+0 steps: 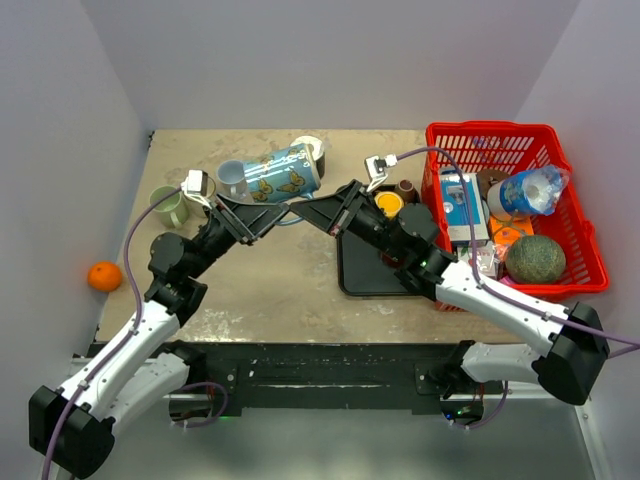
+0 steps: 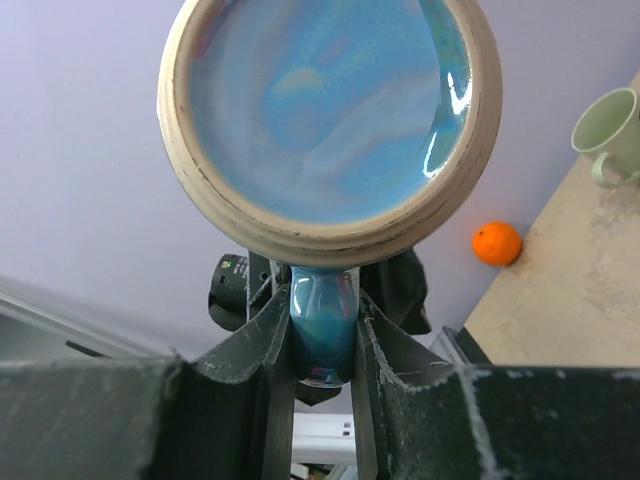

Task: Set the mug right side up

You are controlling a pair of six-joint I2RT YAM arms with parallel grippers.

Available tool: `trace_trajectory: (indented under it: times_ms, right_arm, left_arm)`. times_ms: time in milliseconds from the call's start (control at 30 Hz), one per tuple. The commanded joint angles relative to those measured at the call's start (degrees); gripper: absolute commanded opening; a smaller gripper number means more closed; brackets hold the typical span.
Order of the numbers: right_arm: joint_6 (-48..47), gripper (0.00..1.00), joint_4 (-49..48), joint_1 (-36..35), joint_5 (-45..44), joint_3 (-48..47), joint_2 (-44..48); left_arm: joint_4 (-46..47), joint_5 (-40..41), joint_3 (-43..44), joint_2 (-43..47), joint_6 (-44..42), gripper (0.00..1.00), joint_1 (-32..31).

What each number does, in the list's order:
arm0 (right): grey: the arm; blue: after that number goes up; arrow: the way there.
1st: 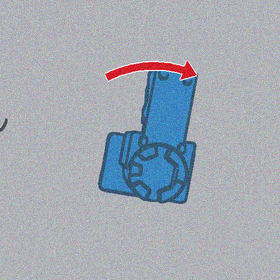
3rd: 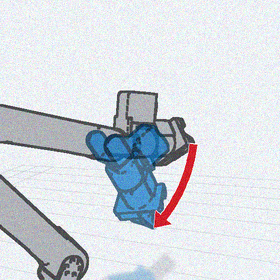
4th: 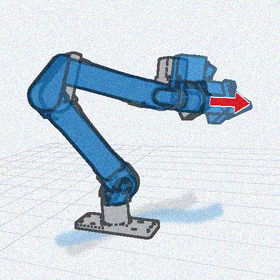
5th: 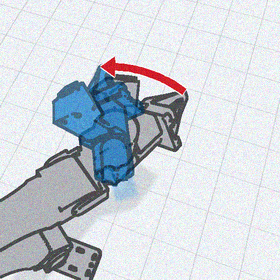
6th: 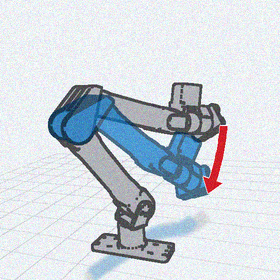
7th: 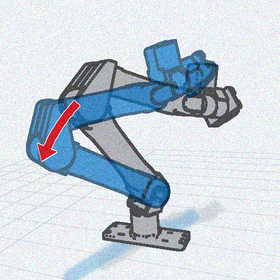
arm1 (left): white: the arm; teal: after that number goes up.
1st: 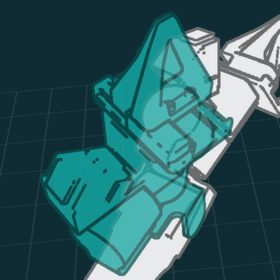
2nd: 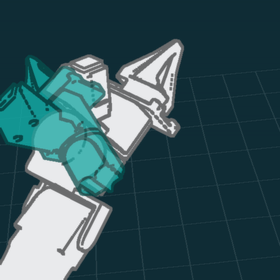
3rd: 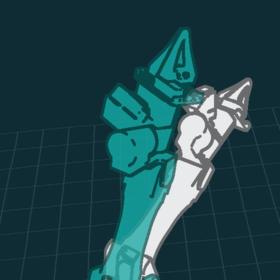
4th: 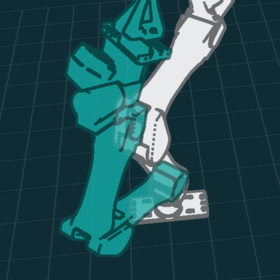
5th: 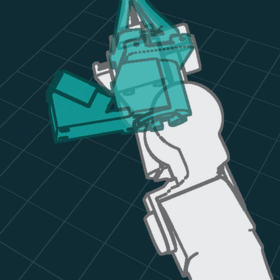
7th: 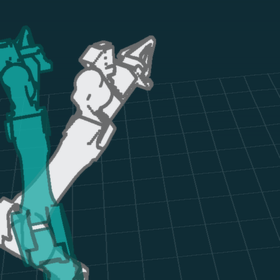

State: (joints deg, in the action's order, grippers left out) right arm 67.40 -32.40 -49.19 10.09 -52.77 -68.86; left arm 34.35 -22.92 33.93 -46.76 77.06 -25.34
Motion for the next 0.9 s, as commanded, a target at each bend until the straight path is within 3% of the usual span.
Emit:
trace_trajectory:
  times_ms: [0, 167, 200, 300, 367, 600, 667, 700, 767, 800, 867]
  right_arm:
    - [-1.65, 0.0, -12.68, -0.21, 1.6, -3.04, 0.83]
    - [-1.3, 0.0, -13.04, -0.21, 1.87, -2.77, 0.22]
    - [-1.39, 0.0, -12.95, -0.21, 1.87, -2.77, 0.13]
    - [-1.48, 0.0, -12.86, -0.21, 2.3, -2.86, 0.04]
    - [-1.65, 0.0, -11.72, -0.29, 2.31, -3.04, 0.13]
    - [-3.75, 0.0, -7.34, -0.21, 1.69, -2.95, 0.74]
    - [-4.46, 0.09, -4.96, -0.29, 1.25, -3.3, 0.75]
    - [-5.25, 0.22, -3.56, -0.29, 0.99, -3.39, 0.83]
    - [-5.87, 0.33, -2.67, -0.29, -0.15, -3.13, 1.1]
    - [-6.13, 0.48, -1.53, -0.29, -0.59, -2.95, 1.18]
    - [-6.49, 0.6, -0.12, -0.21, -2.0, -3.04, 1.36]
  left_arm:
    - [3.62, 1.21, 0.52, 1.15, 1.52, 0.46, -0.32]
    - [3.18, 0.77, 0.52, 1.41, 0.99, 0.26, -0.32]
    - [3.09, 0.68, 0.52, 1.41, 0.82, 0.16, -0.32]
    - [2.74, 0.68, 0.43, 1.06, 0.46, 0.05, -0.32]
    - [2.74, 0.68, 0.52, 0.71, 0.29, 0.0, -0.32]
    - [1.87, 1.82, 1.48, 0.44, -2.52, 0.0, -0.32]
    - [0.02, 2.61, 2.36, 0.88, -4.88, 0.0, -0.23]
    - [-0.85, 2.88, 2.89, 0.97, -5.77, 0.0, -0.32]
    - [-2.26, 3.66, 3.5, 1.32, -8.14, 0.0, -0.32]
    - [-3.4, 3.84, 4.2, 1.41, -8.85, 0.0, -0.32]
    - [-4.46, 4.02, 4.91, 1.32, -10.69, 0.0, -0.32]
